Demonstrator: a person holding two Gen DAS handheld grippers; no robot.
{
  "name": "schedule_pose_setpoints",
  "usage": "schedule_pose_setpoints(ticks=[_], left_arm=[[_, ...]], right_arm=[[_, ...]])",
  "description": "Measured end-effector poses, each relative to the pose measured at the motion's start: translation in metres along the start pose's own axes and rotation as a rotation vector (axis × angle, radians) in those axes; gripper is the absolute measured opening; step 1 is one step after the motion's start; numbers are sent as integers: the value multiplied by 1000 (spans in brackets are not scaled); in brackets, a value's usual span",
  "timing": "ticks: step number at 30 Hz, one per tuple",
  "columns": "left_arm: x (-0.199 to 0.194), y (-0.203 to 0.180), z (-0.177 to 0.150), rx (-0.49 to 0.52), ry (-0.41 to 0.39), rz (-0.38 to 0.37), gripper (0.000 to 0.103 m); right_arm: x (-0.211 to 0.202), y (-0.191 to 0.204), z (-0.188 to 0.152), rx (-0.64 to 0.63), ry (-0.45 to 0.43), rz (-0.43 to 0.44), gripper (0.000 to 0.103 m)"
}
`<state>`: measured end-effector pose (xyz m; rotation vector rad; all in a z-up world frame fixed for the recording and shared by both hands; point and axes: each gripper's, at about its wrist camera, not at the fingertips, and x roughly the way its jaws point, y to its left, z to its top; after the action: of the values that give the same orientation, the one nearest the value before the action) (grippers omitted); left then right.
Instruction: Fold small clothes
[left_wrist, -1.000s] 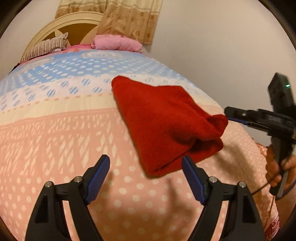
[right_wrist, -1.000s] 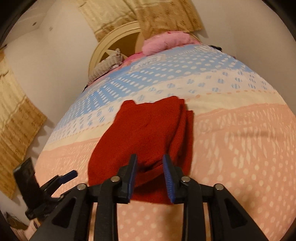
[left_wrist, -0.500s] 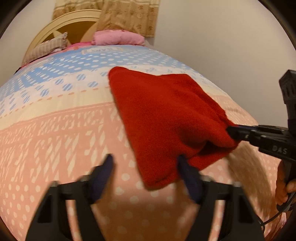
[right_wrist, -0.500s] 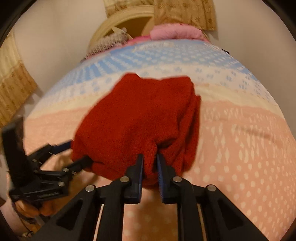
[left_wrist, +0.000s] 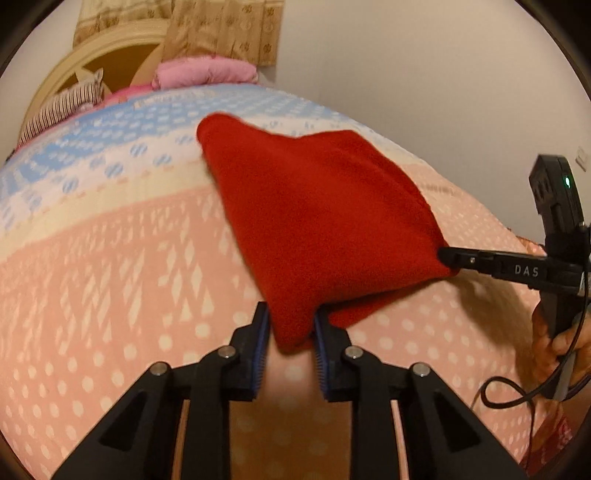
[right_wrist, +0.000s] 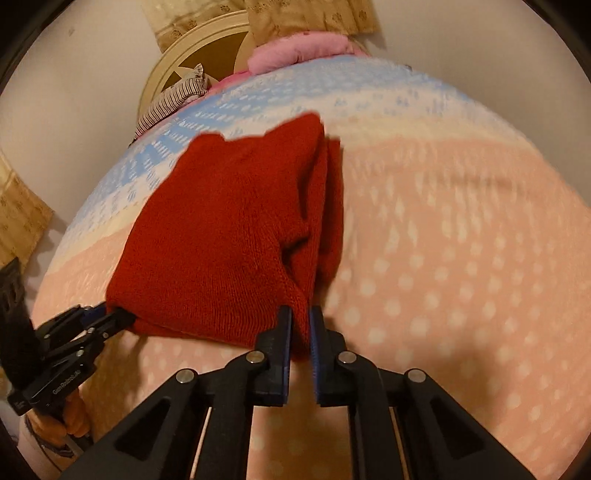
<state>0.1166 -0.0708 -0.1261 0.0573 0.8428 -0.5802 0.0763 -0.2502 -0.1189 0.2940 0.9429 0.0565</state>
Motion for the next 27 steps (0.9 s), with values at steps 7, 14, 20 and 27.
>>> schedule_pose_setpoints(ticks=[7,14,20,27], left_arm=[[-7,5,-4,-29,14,27,59],[-30,37,0,-106,-32,129,68],[-31,39,14,-103,-53,228,70],[-34,31,20,-34,-83,335,75]], right_arm=[[-1,0,0,8,-25,1,8],[-41,-4,-1,35,-147,-14,20],[-68,13,0,-17,-218,-60,20],[-62,30,1,-72,-212,-71,20]])
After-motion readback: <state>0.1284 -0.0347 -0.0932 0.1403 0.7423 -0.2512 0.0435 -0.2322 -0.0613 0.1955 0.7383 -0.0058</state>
